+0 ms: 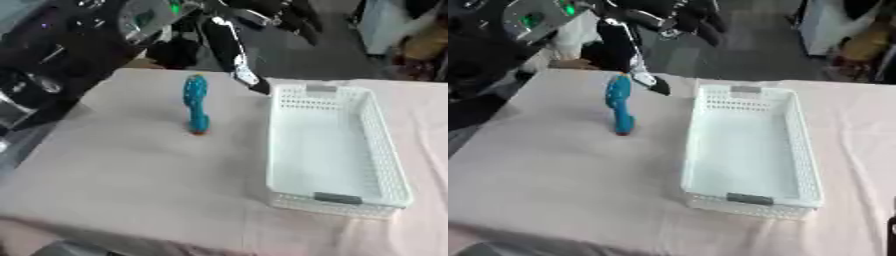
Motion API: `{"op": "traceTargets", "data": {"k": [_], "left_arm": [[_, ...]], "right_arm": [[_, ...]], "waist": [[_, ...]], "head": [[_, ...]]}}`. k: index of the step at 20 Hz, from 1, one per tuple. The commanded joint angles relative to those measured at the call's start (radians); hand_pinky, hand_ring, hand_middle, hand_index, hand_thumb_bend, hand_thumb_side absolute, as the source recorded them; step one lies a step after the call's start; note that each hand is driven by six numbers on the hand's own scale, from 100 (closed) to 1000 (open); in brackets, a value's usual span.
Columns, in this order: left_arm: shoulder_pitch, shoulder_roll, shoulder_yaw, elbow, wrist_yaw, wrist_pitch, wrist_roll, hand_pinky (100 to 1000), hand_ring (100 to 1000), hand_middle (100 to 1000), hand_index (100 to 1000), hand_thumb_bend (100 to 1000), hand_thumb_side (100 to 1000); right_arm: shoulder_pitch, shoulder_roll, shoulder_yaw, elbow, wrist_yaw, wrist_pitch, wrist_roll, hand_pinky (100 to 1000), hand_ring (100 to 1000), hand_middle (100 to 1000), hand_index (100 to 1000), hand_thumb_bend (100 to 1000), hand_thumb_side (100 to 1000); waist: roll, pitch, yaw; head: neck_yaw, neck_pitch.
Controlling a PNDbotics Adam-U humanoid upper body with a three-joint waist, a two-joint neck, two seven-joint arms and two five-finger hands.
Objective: Pick up objects on the table and place them in the box.
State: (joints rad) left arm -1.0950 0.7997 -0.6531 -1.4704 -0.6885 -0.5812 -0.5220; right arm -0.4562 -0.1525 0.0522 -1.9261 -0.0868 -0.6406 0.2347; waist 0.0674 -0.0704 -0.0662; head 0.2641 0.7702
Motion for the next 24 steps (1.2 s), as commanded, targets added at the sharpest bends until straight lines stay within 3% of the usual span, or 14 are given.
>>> {"op": "traceTargets", "data": {"k": [1, 2, 4, 6, 8, 9, 11, 12, 13, 16, 18, 20, 21, 24], "left_arm": [[-0.023, 0.015, -0.002, 0.061, -0.172, -0.326, -0.244, 1000, 1000, 1000, 1000, 1000, 815], [-0.019, 0.014, 0.003, 0.095, -0.236, -0.326, -0.201, 1000, 1000, 1000, 1000, 1000, 825], [-0.011, 0.009, 0.05, 0.211, -0.369, -0.326, -0.126, 1000, 994, 976, 1000, 1000, 1000], [-0.012, -0.02, 0.141, 0.404, -0.494, -0.323, -0.086, 996, 906, 912, 1000, 1000, 1000], [-0.028, -0.062, 0.245, 0.633, -0.606, -0.275, -0.106, 807, 840, 866, 1000, 901, 1000], [-0.038, -0.083, 0.295, 0.743, -0.653, -0.226, -0.137, 682, 786, 839, 974, 918, 1000], [-0.064, -0.125, 0.376, 0.901, -0.719, -0.132, -0.197, 623, 758, 817, 930, 881, 1000], [-0.074, -0.141, 0.403, 0.946, -0.742, -0.092, -0.217, 608, 748, 807, 913, 783, 1000], [-0.081, -0.151, 0.424, 0.974, -0.762, -0.055, -0.23, 588, 726, 794, 892, 822, 1000], [-0.089, -0.168, 0.46, 1.012, -0.8, 0.018, -0.241, 557, 686, 766, 861, 759, 1000], [-0.089, -0.17, 0.475, 1.014, -0.806, 0.05, -0.234, 539, 663, 746, 847, 575, 1000], [-0.088, -0.17, 0.485, 1.01, -0.803, 0.079, -0.228, 527, 648, 732, 836, 618, 1000], [-0.088, -0.17, 0.488, 1.011, -0.802, 0.093, -0.228, 500, 624, 702, 812, 559, 1000], [-0.096, -0.185, 0.508, 1.028, -0.804, 0.144, -0.238, 434, 573, 643, 778, 519, 1000]], "right_arm": [[-0.006, -0.013, -0.004, -0.013, 0.001, 0.01, -0.004, 513, 535, 727, 738, 100, 1000], [-0.005, -0.014, -0.004, -0.015, 0.002, 0.012, -0.005, 513, 535, 728, 738, 100, 1000], [-0.003, -0.014, -0.004, -0.017, 0.004, 0.016, -0.007, 514, 536, 728, 738, 100, 1000], [-0.001, -0.013, -0.004, -0.019, 0.005, 0.02, -0.009, 515, 537, 729, 739, 100, 1000], [-0.001, -0.009, -0.005, -0.022, 0.004, 0.023, -0.012, 516, 540, 729, 739, 100, 1000], [0.0, -0.007, -0.005, -0.023, 0.004, 0.025, -0.014, 516, 540, 729, 739, 100, 1000], [0.003, -0.005, -0.006, -0.025, 0.005, 0.029, -0.016, 517, 539, 729, 738, 100, 1000], [0.003, -0.004, -0.006, -0.026, 0.005, 0.03, -0.015, 517, 540, 730, 738, 100, 1000], [0.004, -0.002, -0.005, -0.027, 0.005, 0.031, -0.015, 517, 541, 730, 738, 100, 1000], [0.004, 0.002, -0.005, -0.03, 0.005, 0.035, -0.017, 518, 542, 730, 738, 100, 1000], [0.004, 0.002, -0.005, -0.032, 0.005, 0.037, -0.018, 518, 542, 730, 738, 100, 1000], [0.005, 0.002, -0.003, -0.033, 0.005, 0.038, -0.017, 518, 541, 730, 738, 100, 1000], [0.005, 0.002, -0.003, -0.032, 0.004, 0.038, -0.016, 518, 541, 730, 738, 100, 1000], [0.009, -0.001, -0.002, -0.03, 0.003, 0.036, -0.014, 518, 540, 730, 738, 100, 1000]], "waist": [[0.002, -0.014, 0.0], [0.004, -0.014, 0.0], [0.006, -0.016, 0.001], [0.006, -0.019, 0.001], [0.004, -0.022, 0.0], [0.003, -0.024, 0.0], [0.001, -0.026, -0.001], [0.001, -0.027, -0.001], [0.001, -0.028, -0.002], [0.002, -0.029, -0.005], [0.002, -0.029, -0.007], [0.002, -0.029, -0.007], [0.002, -0.03, -0.006], [0.001, -0.035, -0.003]], "head": [[0.002, 0.0], [0.002, 0.0], [-0.004, 0.0], [-0.006, 0.0], [-0.008, 0.0], [-0.008, 0.0], [-0.007, 0.0], [-0.006, 0.0], [-0.004, 0.0], [0.0, 0.0], [0.002, 0.0], [0.006, 0.0], [0.008, 0.0], [0.015, 0.0]]}}
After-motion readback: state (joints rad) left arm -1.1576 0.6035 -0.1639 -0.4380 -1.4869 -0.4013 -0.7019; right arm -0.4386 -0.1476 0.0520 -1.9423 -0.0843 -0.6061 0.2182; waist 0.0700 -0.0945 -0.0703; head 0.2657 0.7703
